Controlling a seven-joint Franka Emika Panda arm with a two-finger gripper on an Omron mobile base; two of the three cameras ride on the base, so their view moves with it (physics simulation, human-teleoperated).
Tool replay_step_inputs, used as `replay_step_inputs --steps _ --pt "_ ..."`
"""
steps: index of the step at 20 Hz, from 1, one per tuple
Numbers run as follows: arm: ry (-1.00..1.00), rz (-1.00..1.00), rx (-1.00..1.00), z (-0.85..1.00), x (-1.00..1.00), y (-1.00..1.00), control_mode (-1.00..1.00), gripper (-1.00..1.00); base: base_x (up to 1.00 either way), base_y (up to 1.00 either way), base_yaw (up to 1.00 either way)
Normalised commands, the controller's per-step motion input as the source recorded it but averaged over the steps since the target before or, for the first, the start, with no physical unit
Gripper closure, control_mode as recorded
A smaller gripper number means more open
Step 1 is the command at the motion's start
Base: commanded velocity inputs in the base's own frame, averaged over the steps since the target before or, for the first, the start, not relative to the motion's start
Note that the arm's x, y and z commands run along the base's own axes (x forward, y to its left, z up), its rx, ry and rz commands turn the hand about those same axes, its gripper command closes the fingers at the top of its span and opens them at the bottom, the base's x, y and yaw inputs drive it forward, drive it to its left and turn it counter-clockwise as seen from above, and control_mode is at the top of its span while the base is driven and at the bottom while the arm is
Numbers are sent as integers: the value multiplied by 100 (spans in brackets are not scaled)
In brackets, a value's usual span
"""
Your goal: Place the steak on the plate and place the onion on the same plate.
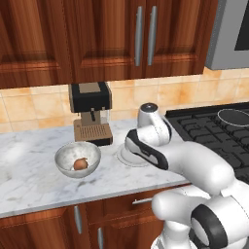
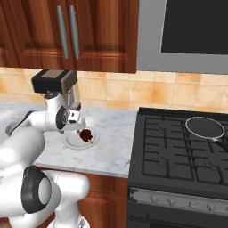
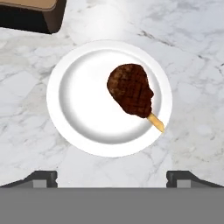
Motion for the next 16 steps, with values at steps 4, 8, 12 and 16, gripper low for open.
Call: replay_step_inputs --steps 4,8,12,16 --pt "14 24 0 16 -21 47 -100 -100 0 0 0" --pt "18 25 0 17 -4 55 -100 -100 0 0 0" --pt "6 14 0 7 -1 52 -100 -100 0 0 0" --pt "1 13 -5 3 0 58 -100 -100 0 0 0"
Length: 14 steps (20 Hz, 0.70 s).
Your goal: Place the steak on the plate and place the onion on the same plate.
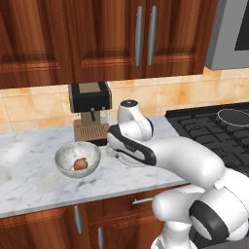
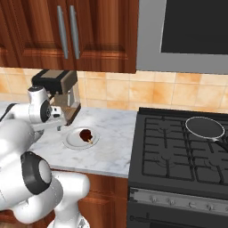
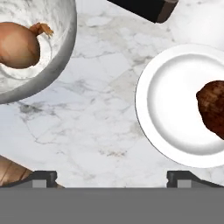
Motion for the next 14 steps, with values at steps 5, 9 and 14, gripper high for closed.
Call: replay_step_inputs --steps 5,9,14 --pt "0 0 -2 0 -1 70 -100 -100 0 0 0" --pt "0 0 0 3 -6 58 -100 -100 0 0 0" --pt "0 6 0 4 -8 64 -100 -100 0 0 0"
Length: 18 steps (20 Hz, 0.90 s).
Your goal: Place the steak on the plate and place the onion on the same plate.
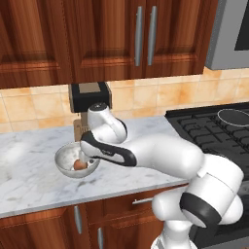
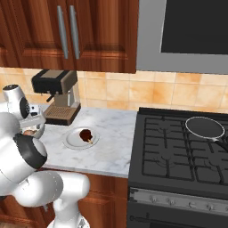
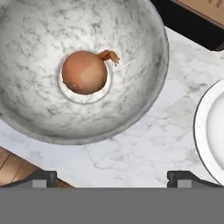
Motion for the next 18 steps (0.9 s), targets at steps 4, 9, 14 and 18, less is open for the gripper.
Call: replay_step_inputs --steps 4,9,14,18 --pt "0 12 0 2 -7 62 -100 -100 0 0 0" --pt "0 10 -1 -1 -10 60 -100 -100 0 0 0" --pt "0 1 -1 -20 6 50 -100 -100 0 0 0" --pt "0 0 -4 -29 4 41 -100 -100 0 0 0"
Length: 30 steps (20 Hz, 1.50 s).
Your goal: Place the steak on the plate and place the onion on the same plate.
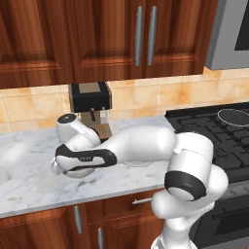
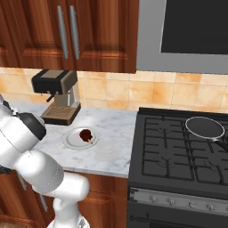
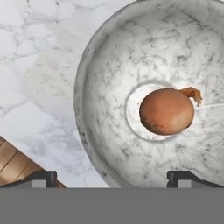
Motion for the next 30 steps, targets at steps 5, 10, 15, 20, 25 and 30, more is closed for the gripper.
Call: replay_step_inputs --steps 5,10,15,20,25,30 --pt "0 0 -4 -13 8 24 -100 -100 0 0 0" --pt "0 -1 -6 -14 2 10 -100 -100 0 0 0" --pt "0 -5 -2 -14 0 1 -100 -100 0 0 0" --pt "0 -3 0 -17 3 0 -100 -100 0 0 0" --pt "0 -2 0 -16 3 0 -100 -100 0 0 0" --pt "-2 0 0 -13 0 0 -100 100 0 0 0"
